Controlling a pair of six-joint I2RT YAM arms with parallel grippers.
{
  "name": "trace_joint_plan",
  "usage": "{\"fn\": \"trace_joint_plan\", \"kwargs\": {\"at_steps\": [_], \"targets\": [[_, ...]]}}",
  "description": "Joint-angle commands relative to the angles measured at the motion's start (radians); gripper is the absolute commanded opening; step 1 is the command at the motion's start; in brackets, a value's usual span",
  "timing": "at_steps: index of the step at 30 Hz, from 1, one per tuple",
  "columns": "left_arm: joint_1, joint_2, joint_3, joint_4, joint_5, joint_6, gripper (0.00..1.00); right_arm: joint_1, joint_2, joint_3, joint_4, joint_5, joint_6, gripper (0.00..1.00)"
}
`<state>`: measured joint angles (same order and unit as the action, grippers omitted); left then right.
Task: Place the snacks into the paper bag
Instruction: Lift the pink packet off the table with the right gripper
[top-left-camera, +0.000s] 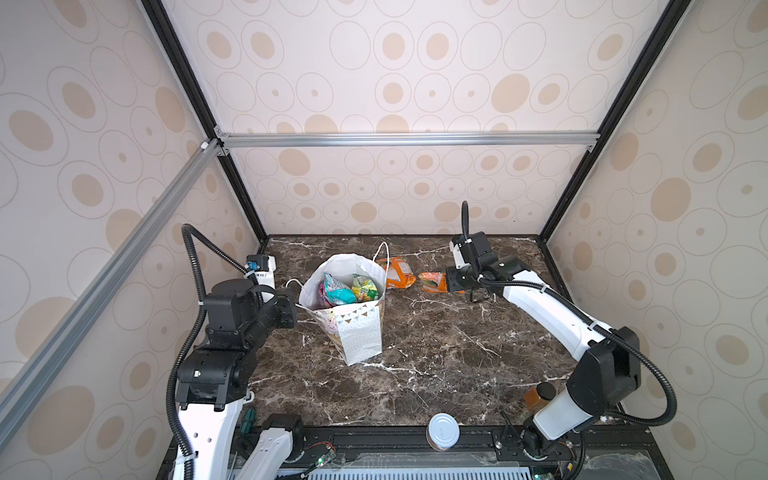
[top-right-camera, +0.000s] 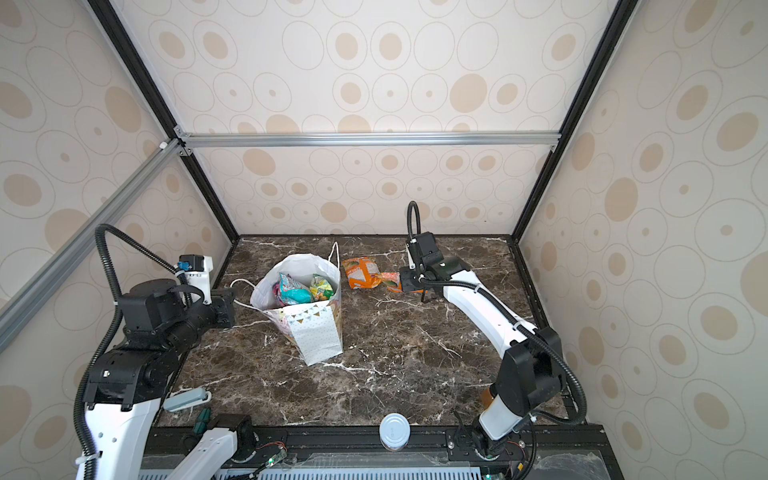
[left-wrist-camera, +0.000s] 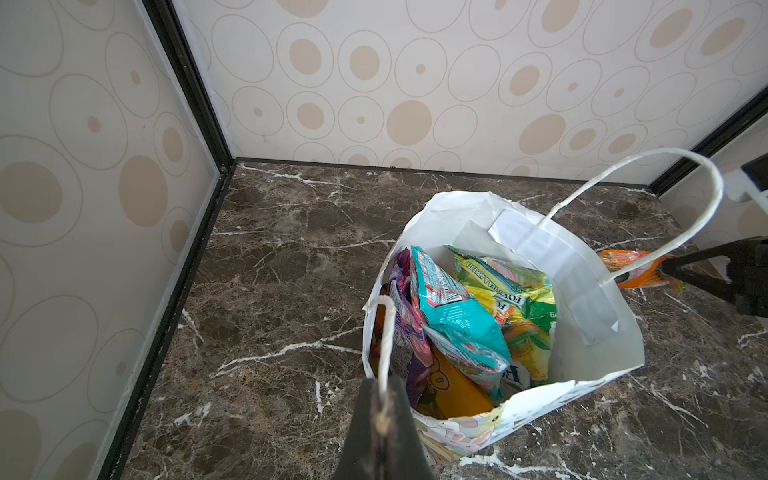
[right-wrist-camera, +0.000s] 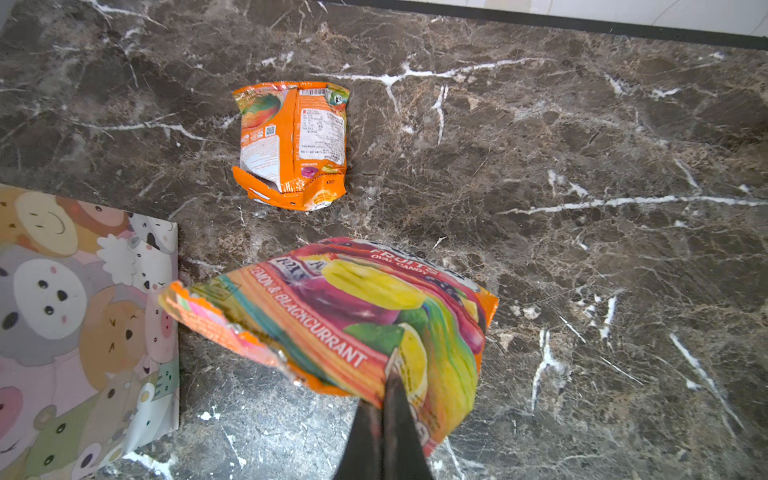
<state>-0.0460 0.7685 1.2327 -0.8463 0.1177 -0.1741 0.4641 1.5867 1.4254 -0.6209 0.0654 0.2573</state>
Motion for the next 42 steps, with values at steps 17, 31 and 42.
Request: {"fn": "trace_joint_plan", "kwargs": {"at_steps": [17, 31, 42], "targets": [[0.001, -0.018, 0.035, 0.057, -0.006, 0.015, 0.0, -0.006, -0.128, 0.01, 0.015, -0.054, 0.008, 0.0], [0.001, -0.023, 0.016, 0.071, -0.009, 0.013, 0.0, -0.004, -0.26, 0.045, -0.003, -0.233, -0.031, 0.0], [0.001, -0.024, 0.019, 0.07, -0.008, 0.013, 0.0, 0.1, -0.306, 0.212, -0.112, -0.23, -0.098, 0.0]]}}
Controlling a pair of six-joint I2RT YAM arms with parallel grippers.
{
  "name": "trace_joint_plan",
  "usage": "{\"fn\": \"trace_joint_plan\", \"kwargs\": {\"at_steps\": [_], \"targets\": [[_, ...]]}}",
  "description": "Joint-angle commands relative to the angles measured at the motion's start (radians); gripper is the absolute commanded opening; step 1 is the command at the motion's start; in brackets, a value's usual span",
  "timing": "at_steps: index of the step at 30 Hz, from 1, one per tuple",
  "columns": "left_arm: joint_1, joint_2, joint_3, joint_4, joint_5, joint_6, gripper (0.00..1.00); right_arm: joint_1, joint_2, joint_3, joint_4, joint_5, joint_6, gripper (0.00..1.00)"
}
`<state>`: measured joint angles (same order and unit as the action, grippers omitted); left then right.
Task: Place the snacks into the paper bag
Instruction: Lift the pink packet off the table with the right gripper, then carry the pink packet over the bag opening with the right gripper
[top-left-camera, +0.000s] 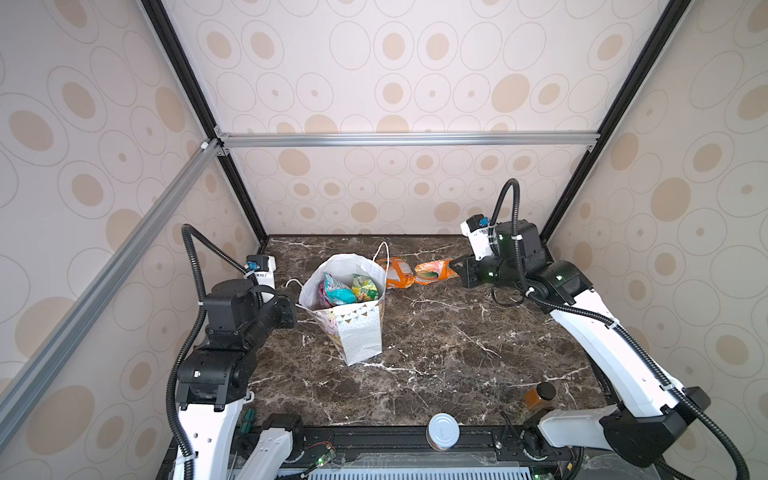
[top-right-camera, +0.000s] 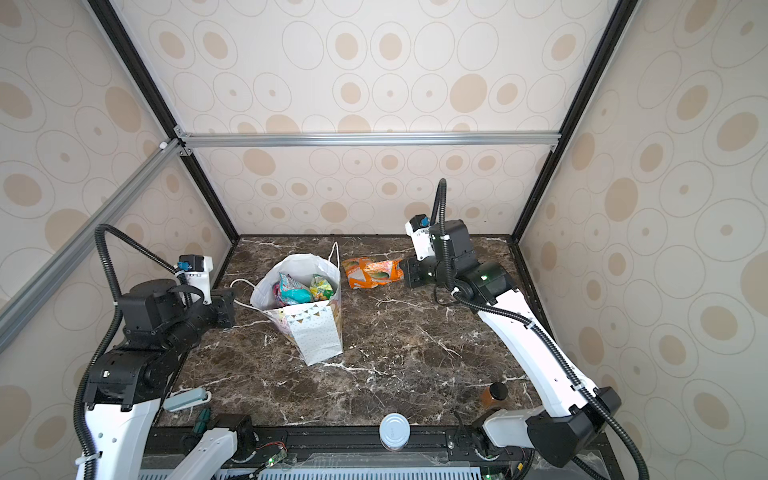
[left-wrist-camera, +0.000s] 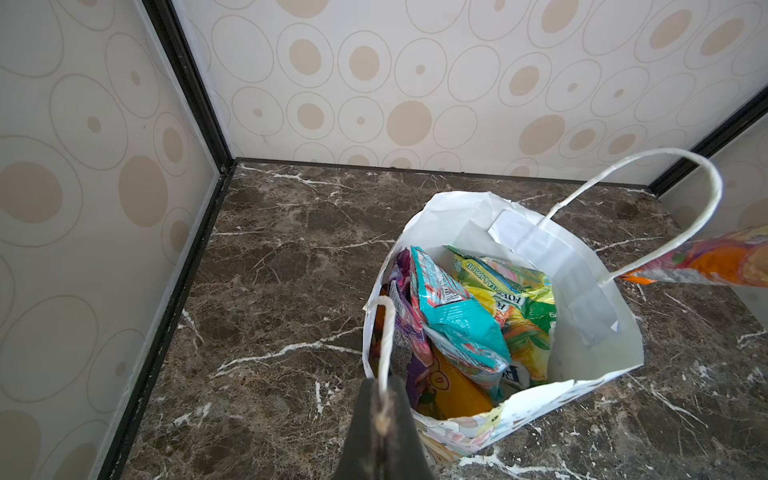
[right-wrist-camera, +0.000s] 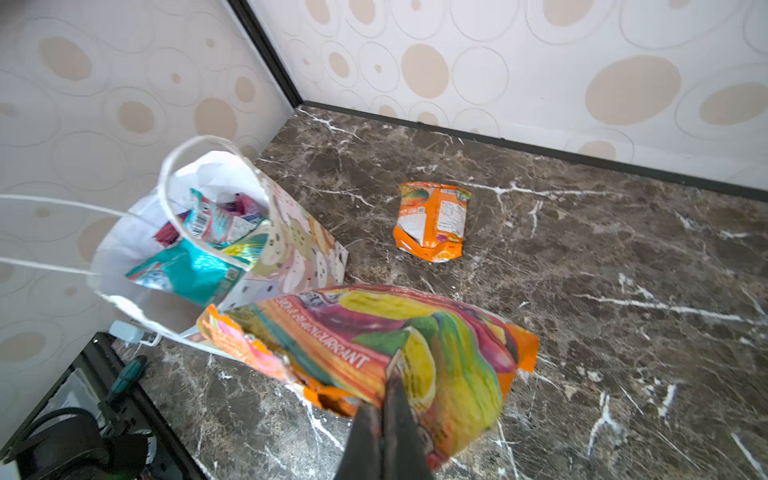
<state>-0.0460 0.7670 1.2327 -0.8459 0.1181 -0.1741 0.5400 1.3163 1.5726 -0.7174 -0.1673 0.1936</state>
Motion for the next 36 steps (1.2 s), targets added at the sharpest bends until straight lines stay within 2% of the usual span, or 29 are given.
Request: {"fn": "trace_joint_plan", "kwargs": {"at_steps": [1, 9, 20, 26, 36], "targets": [[0.001, -0.023, 0.018, 0.071, -0.008, 0.012, 0.0, 0.033, -0.035, 0.082, -0.024, 0.009, -0.039, 0.0], [0.0, -0.025, 0.022, 0.067, -0.01, 0.012, 0.0, 0.084, -0.024, 0.178, -0.074, -0.011, -0.06, 0.0], [0.0, -0.023, 0.025, 0.065, -0.005, 0.012, 0.0, 0.218, 0.032, 0.365, -0.113, -0.039, -0.112, 0.0], [0.001, -0.024, 0.022, 0.063, -0.006, 0.017, 0.0, 0.241, 0.066, 0.455, -0.093, -0.046, -0.106, 0.0], [0.001, -0.024, 0.031, 0.062, -0.005, 0.018, 0.0, 0.372, 0.234, 0.635, -0.087, -0.081, -0.113, 0.0]]}}
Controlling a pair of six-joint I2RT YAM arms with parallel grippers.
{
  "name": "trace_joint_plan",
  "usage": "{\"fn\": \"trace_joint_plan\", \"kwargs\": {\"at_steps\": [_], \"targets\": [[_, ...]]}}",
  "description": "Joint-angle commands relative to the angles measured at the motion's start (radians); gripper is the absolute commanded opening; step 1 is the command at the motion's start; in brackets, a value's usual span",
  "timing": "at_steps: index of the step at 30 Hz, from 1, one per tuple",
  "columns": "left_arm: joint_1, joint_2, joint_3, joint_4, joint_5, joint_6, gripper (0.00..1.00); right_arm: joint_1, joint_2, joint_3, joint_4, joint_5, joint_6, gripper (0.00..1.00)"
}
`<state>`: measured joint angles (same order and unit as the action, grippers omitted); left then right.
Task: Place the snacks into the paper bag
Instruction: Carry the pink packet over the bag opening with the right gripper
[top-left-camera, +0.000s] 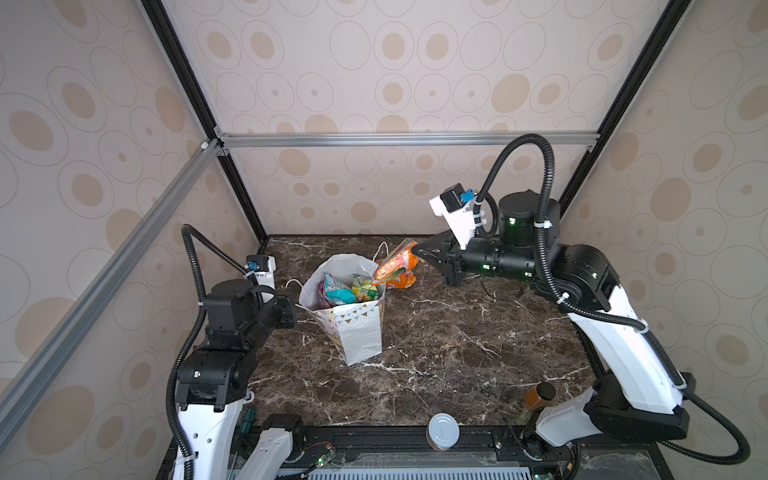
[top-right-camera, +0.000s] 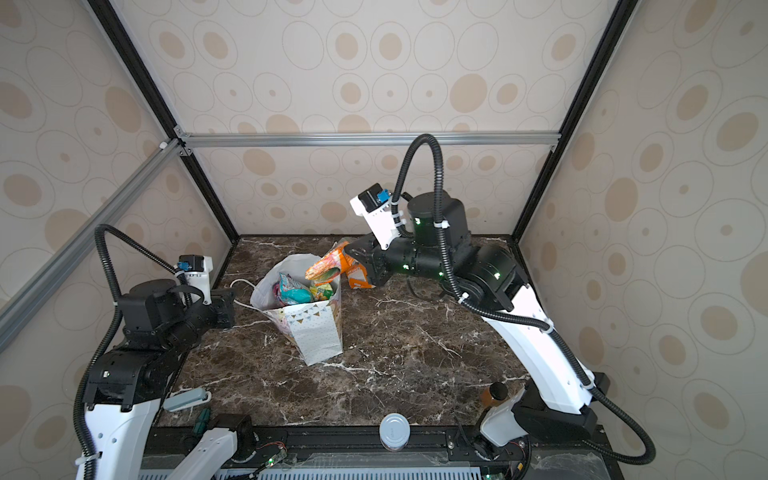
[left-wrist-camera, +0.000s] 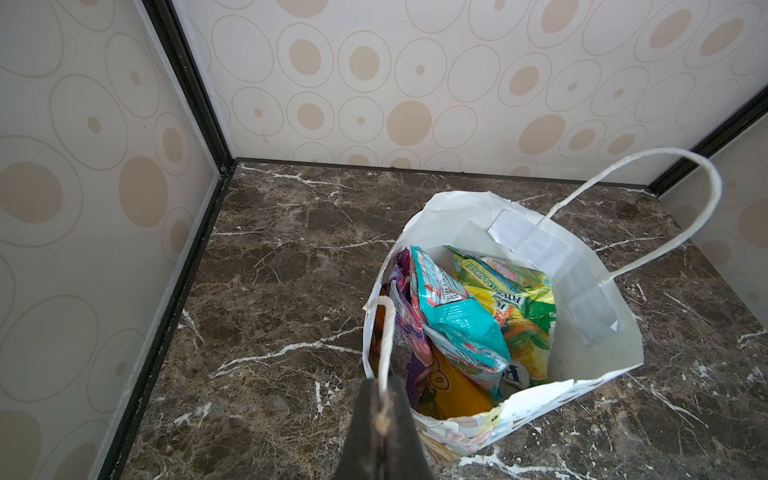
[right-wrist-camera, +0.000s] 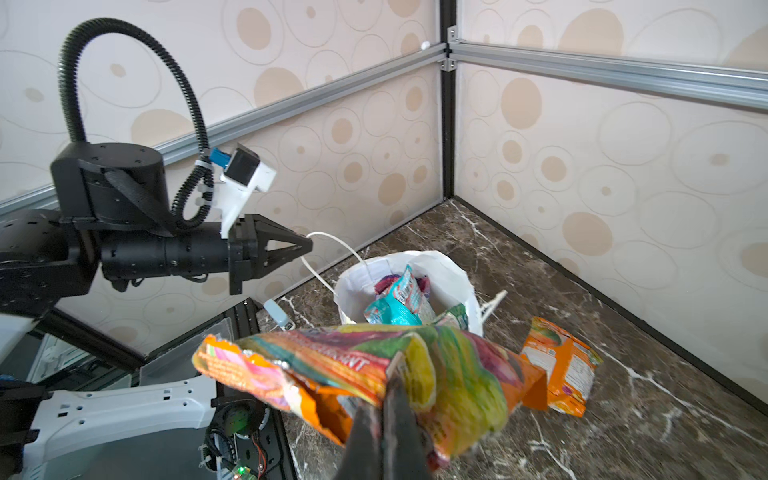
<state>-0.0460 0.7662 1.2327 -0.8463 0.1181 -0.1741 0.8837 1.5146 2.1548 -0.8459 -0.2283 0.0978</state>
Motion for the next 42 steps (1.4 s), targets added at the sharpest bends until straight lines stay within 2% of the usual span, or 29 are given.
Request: {"fn": "trace_joint_plan", "kwargs": {"at_steps": [1, 9, 18, 21, 27, 32, 42], "targets": [[0.001, -0.024, 0.03, 0.062, -0.003, 0.016, 0.0, 0.041, 0.061, 0.078, 0.036, -0.015, -0.02, 0.0], [0.0, -0.031, 0.025, 0.052, -0.008, 0.016, 0.0, 0.067, 0.22, 0.227, -0.004, 0.02, -0.025, 0.0], [0.002, -0.034, 0.023, 0.049, -0.014, 0.018, 0.0, 0.067, 0.356, 0.322, -0.086, 0.14, -0.027, 0.0], [0.001, -0.036, 0.019, 0.05, -0.015, 0.017, 0.0, 0.067, 0.374, 0.327, -0.087, 0.163, -0.008, 0.0], [0.001, -0.036, 0.019, 0.054, -0.014, 0.013, 0.0, 0.082, 0.398, 0.305, -0.061, 0.288, 0.01, 0.0], [0.001, -0.033, 0.019, 0.049, -0.018, 0.017, 0.0, 0.087, 0.424, 0.295, -0.036, 0.266, 0.035, 0.0], [0.001, -0.037, 0.011, 0.05, -0.02, 0.018, 0.0, 0.096, 0.477, 0.299, -0.012, 0.324, 0.018, 0.0]]}}
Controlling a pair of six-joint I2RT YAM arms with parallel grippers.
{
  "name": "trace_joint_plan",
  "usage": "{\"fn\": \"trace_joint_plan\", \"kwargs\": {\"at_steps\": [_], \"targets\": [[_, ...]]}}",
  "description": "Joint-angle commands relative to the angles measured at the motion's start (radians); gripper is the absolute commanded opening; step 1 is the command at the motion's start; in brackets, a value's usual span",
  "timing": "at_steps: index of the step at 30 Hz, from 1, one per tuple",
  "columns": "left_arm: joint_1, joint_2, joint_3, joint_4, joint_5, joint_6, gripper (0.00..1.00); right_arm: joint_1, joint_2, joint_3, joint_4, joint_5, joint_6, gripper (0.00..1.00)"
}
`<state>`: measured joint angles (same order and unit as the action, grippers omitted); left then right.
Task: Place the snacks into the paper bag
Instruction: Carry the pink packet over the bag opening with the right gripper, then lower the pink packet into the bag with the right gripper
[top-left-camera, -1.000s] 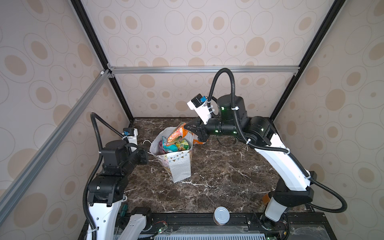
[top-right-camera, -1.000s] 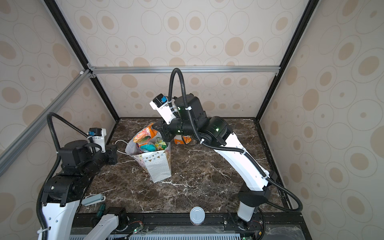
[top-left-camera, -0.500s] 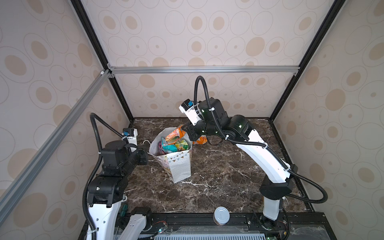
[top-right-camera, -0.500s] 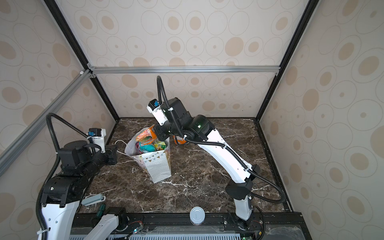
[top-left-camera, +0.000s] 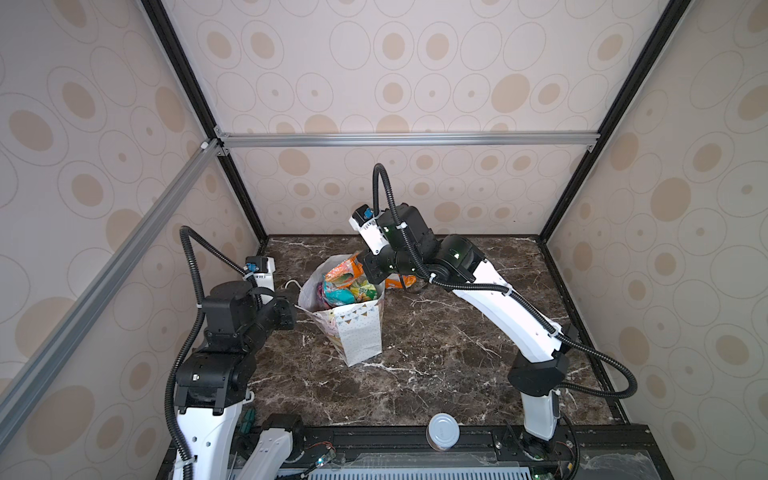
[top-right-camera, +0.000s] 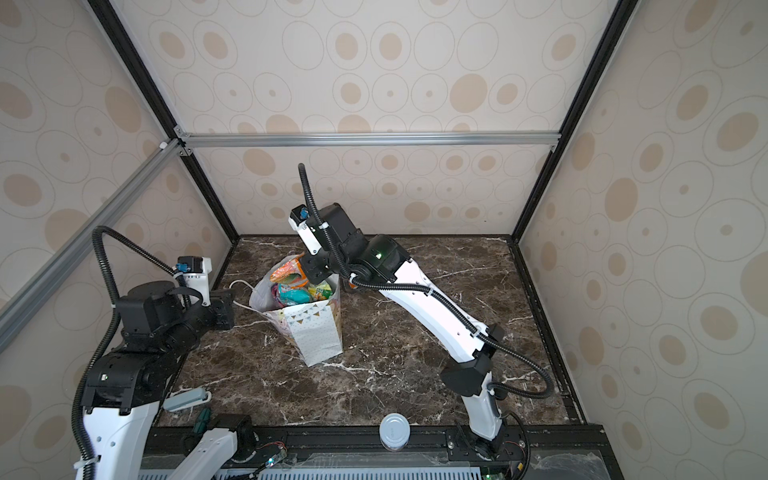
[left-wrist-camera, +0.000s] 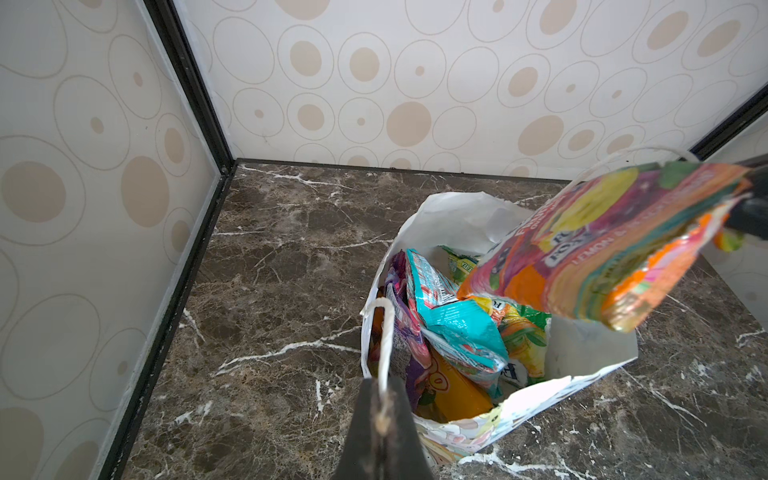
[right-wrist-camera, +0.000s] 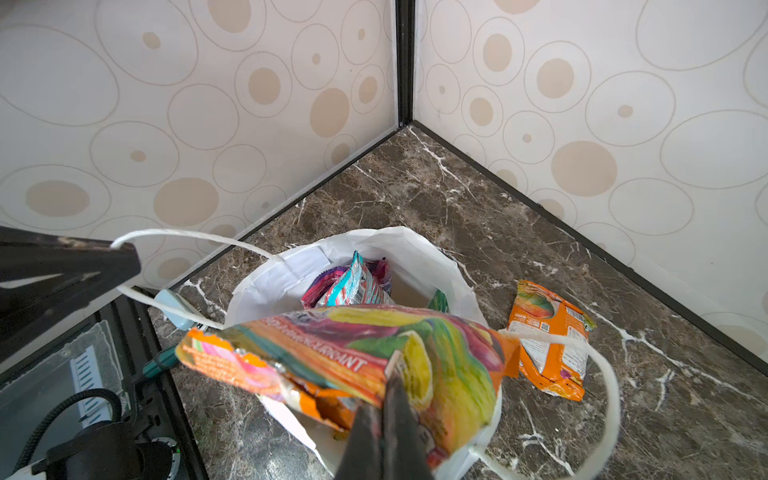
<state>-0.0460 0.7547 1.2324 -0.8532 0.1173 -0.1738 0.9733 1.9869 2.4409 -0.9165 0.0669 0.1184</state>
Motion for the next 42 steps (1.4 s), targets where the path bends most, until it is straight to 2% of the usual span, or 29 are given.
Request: {"fn": "trace_joint_plan", "kwargs": {"at_steps": [1, 13, 20, 25, 32, 42], "targets": [[0.001, -0.027, 0.01, 0.057, -0.02, 0.018, 0.0, 0.006, 0.01, 0.015, 0.059, 0.029, -0.006, 0.0], [0.001, -0.026, 0.003, 0.058, -0.027, 0.02, 0.0, 0.018, 0.071, 0.08, 0.039, -0.084, -0.016, 0.0], [0.001, -0.029, -0.002, 0.059, -0.033, 0.022, 0.0, 0.019, 0.06, 0.126, 0.061, -0.078, -0.023, 0.0], [0.001, -0.031, 0.002, 0.058, -0.033, 0.022, 0.0, 0.019, 0.036, 0.083, 0.117, -0.042, -0.037, 0.0], [0.001, -0.034, 0.004, 0.051, -0.041, 0.03, 0.0, 0.0, 0.055, 0.021, 0.123, -0.178, 0.028, 0.0], [0.001, -0.038, 0.014, 0.038, -0.05, 0.04, 0.0, -0.071, -0.028, -0.223, 0.154, -0.237, 0.085, 0.0]]}}
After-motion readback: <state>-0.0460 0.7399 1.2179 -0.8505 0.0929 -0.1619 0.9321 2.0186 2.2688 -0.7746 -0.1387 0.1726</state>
